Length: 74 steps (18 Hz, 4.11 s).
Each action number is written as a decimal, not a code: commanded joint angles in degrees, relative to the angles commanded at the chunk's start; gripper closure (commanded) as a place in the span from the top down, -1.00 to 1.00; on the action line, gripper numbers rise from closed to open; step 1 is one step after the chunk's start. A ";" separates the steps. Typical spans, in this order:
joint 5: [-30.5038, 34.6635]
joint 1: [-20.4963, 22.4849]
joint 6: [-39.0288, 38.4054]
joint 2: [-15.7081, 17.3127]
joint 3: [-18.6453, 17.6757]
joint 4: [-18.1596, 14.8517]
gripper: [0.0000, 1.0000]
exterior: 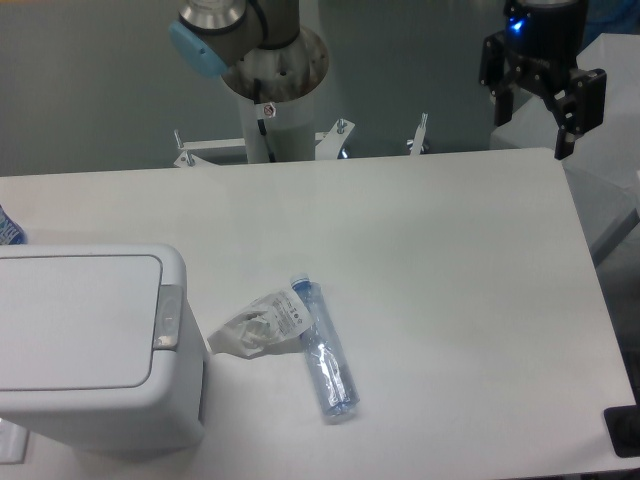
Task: Open the trash can
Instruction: 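Move the open gripper over the white trash bin's lid edge, then lower the gripper finger onto the lid's hinge edge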
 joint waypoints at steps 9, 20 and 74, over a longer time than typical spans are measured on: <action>-3.07 -6.49 -13.25 0.71 -1.93 0.17 1.00; -12.39 -15.19 -49.27 -0.61 -2.81 9.40 1.00; -11.87 -30.06 -96.94 -9.84 -4.57 19.77 1.00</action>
